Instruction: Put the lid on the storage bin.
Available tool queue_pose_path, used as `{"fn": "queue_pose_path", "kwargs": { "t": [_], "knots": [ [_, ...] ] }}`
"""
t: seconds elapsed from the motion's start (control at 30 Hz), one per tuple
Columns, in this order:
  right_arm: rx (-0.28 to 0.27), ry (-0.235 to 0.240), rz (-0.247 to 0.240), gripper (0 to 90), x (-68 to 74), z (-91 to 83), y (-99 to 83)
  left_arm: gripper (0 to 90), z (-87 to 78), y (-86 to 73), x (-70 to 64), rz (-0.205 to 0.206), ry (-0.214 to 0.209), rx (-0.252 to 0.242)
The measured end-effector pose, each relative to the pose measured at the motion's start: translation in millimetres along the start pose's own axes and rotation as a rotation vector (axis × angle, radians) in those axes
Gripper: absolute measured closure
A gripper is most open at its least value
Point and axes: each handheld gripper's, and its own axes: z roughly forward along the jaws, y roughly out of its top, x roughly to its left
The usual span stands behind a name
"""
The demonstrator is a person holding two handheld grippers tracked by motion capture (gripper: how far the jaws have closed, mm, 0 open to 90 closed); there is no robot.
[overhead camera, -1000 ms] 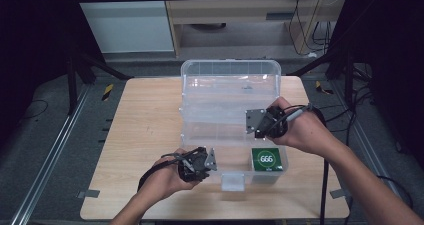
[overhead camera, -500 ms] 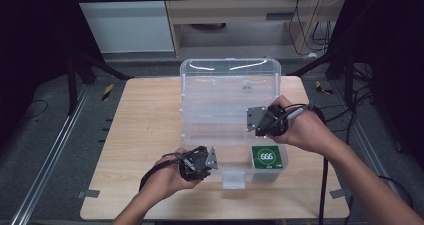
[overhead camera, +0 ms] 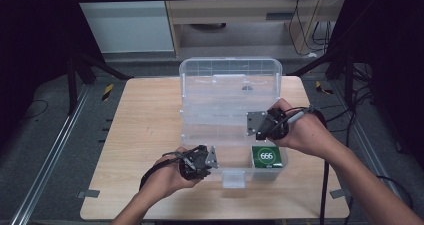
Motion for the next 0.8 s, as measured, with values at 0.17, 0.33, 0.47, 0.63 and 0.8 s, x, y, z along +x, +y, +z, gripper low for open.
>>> {"fn": "queue_pose_path", "kwargs": {
  "t": [0.17,0.33,0.47,0.63,0.8],
  "knots": [
    [-0.004,0.010,-0.013,84.5,5.3,-2.0,0.2,80.3,0.2,0.0,-0.4,-0.003,-0.001,-0.003],
    [-0.003,0.016,-0.011,84.4,10.2,-3.5,-0.2,80.0,0.1,-0.2,-0.4,0.001,0.000,-0.002],
    [-0.004,0.023,-0.018,84.4,16.1,-4.8,0.0,80.0,0.2,-0.3,-0.4,0.002,-0.004,-0.002],
    [-0.003,0.031,-0.018,84.1,21.0,-5.9,-1.2,79.9,-0.2,-0.4,-0.4,0.006,0.000,0.001],
    [0.004,0.042,-0.019,83.9,26.0,-6.4,-1.1,79.7,-0.1,-0.4,-0.9,0.007,0.004,0.000]
  ]
}}
